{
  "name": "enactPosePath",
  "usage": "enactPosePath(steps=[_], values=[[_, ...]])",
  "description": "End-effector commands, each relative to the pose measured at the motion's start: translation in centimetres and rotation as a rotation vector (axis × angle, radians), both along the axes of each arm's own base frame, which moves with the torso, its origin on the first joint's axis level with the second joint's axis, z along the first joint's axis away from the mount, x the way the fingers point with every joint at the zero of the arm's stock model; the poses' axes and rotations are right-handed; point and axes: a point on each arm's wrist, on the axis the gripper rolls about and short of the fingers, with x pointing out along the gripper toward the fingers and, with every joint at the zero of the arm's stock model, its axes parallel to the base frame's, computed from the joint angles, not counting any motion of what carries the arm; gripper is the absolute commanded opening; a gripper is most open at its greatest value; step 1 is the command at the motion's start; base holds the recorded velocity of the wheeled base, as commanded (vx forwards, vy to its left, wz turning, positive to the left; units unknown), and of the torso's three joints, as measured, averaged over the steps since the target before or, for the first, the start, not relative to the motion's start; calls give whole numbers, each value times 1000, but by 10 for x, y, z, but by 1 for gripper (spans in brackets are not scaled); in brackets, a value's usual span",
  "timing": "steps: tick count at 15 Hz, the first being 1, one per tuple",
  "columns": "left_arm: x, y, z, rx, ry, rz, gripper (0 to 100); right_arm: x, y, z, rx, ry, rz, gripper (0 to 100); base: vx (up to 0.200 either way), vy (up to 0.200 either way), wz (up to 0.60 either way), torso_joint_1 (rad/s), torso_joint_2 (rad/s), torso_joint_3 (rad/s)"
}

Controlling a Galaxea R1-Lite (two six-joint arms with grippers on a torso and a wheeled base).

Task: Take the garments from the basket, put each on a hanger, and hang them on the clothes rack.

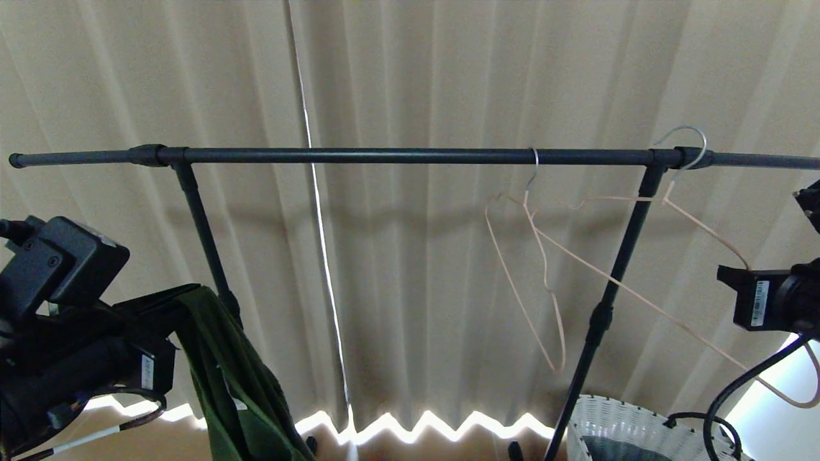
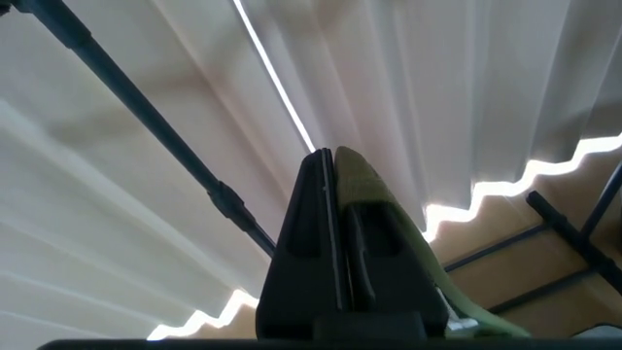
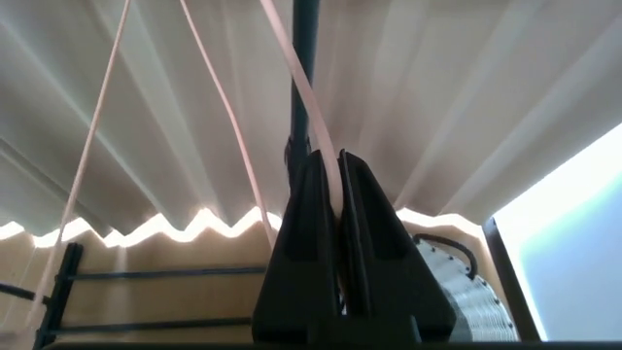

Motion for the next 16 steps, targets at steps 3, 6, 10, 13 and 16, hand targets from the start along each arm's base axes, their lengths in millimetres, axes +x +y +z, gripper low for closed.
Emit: enactPosePath(steps=[3,6,10,13,16], values=[[0,0,0,1,-1,-1,0,-22,-5,-5,2,-16,3,0,-200,0,0,4,4,4],[-1,0,0,-1,-2,1,0,-28,-7,-10,2,-10,1,0,-200,0,0,-7,-4,2],[-1,0,0,0,1,1,0,-34,-8,-13,-1,-10,2,0,-200,0,0,0,0,2],[-1,1,-3,4,8,0,0,-34,-8,-15,-1,-4,1,0,-200,0,0,1,6,2],[-1,0,-4,4,11,-1,0,-31,-7,-10,20,-52,22,0,0,0,0,0,0,0]])
